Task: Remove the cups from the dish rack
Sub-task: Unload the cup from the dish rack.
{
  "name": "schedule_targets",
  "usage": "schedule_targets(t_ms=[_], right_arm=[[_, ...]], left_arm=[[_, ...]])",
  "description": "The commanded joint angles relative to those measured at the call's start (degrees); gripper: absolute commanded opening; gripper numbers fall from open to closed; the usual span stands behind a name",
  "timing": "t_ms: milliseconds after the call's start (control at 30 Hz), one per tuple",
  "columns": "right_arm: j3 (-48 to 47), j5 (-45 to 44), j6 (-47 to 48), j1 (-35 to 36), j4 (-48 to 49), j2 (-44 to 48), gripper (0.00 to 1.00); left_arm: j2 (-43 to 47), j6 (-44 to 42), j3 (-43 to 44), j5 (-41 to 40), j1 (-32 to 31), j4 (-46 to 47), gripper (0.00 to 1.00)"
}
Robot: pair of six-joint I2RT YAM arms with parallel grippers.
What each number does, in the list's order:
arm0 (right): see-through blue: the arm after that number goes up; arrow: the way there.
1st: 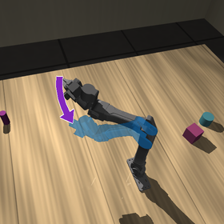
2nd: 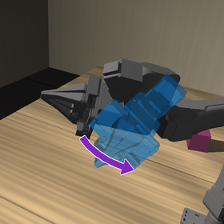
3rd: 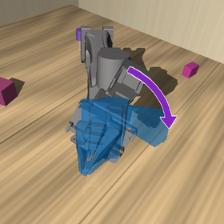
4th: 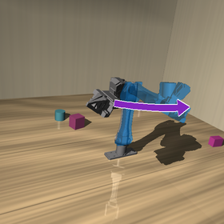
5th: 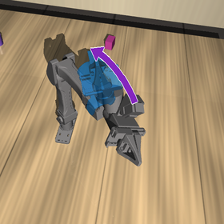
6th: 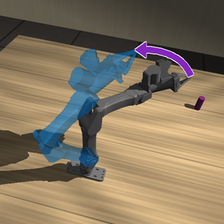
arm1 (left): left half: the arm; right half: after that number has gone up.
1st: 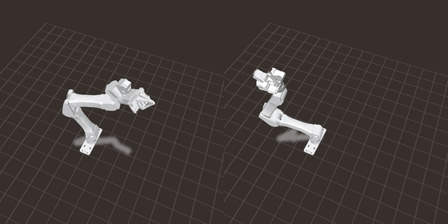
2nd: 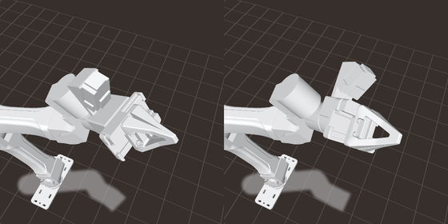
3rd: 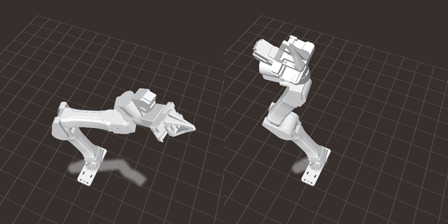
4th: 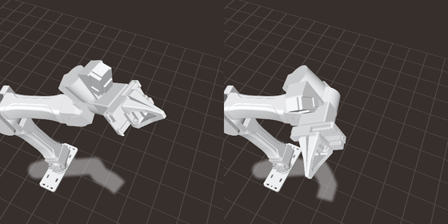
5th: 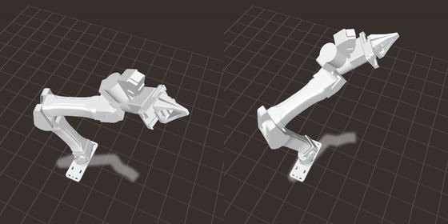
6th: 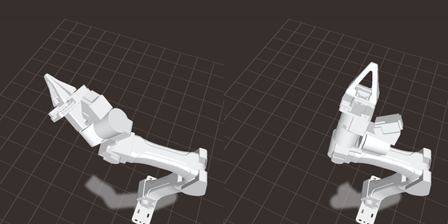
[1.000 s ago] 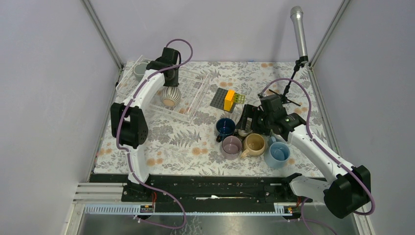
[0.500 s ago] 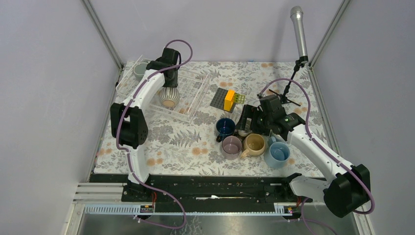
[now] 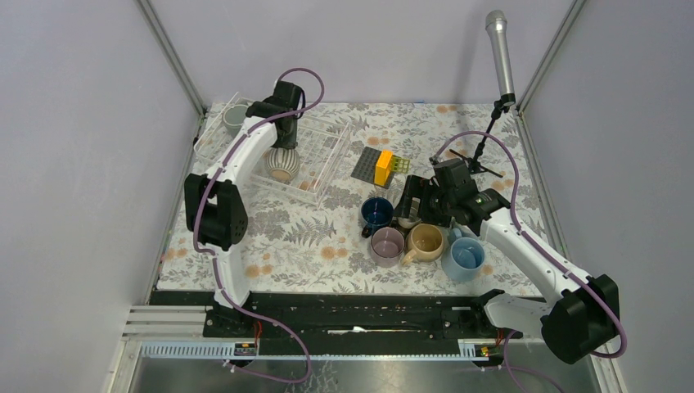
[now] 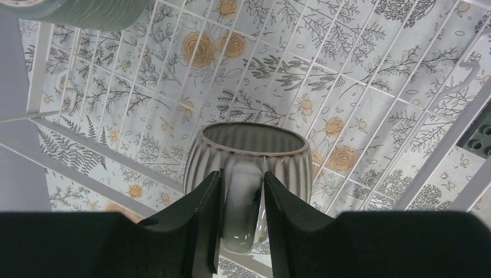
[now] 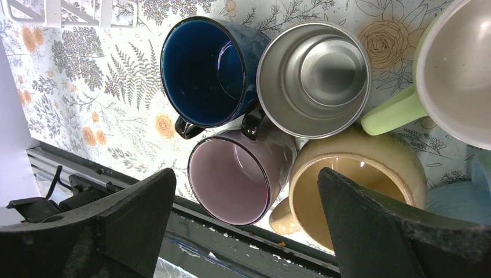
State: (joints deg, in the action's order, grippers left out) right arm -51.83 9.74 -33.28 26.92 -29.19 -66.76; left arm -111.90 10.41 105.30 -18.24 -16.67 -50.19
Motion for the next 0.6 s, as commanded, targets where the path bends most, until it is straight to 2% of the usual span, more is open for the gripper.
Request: schedule_targets(t_ms=[0, 567], right_arm=[[-0.1, 0.3, 0.0, 0.7, 1.4, -0.3, 1.00], [-0.2, 0.3, -0.2, 1.1, 1.5, -0.6, 1.00]], left_arm=[[3.3, 0.7, 1.6, -2.1, -0.1, -1.9, 0.37], [3.7, 1.2, 2.3, -4.3, -0.2, -4.9, 0.38]])
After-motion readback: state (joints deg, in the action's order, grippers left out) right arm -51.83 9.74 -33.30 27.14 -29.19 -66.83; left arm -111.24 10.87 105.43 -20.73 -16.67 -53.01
